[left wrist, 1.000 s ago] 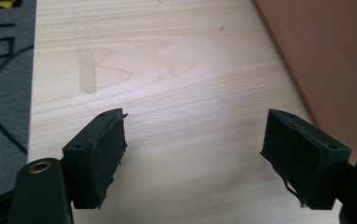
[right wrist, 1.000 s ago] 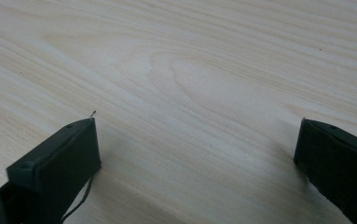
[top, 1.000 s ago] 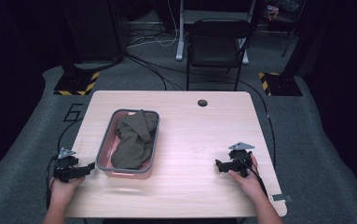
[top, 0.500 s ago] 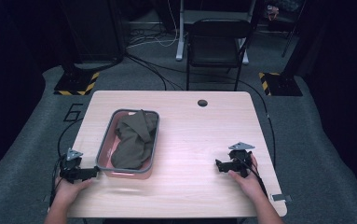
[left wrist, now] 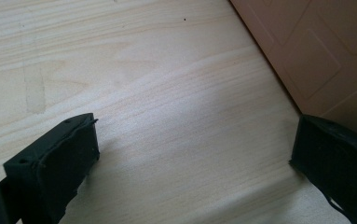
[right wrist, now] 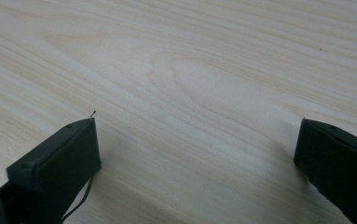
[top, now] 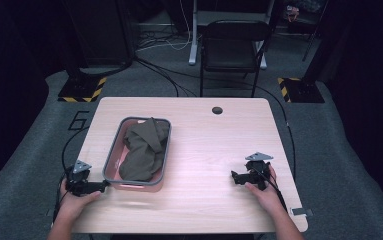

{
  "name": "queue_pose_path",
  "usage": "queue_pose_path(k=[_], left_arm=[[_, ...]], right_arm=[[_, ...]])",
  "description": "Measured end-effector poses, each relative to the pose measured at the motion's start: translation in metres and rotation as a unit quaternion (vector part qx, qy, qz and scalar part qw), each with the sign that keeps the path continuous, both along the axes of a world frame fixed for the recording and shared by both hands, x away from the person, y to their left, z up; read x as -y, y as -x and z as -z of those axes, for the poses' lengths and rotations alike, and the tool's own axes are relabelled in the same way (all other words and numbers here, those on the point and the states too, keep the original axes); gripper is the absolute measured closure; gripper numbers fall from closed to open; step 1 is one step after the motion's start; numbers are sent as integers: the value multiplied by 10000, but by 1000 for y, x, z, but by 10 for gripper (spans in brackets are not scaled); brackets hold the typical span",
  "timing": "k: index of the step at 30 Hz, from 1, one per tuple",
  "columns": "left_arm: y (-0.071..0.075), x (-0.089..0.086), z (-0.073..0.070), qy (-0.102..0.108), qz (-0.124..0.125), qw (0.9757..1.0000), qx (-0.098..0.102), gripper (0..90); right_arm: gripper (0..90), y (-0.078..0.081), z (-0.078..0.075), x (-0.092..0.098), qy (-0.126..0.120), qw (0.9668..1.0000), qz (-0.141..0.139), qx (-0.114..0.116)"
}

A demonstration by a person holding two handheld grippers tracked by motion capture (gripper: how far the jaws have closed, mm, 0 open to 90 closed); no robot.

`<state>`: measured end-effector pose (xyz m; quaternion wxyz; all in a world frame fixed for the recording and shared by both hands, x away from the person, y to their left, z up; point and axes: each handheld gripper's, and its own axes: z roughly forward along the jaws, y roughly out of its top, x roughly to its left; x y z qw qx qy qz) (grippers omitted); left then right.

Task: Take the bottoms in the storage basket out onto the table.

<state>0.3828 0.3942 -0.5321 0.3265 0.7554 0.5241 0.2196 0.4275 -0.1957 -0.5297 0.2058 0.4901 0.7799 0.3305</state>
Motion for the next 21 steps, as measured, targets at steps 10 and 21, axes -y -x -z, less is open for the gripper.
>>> queue_pose_path(k=[10, 21], left_arm=[[1, -3, 0, 24, -156, 9999, 21, 13], [3, -3, 0, 6, -80, 10000, 9, 5]], right_arm=[[0, 0, 0, 0, -2, 10000, 2, 1], [0, 0, 0, 0, 3, 10000, 0, 6]])
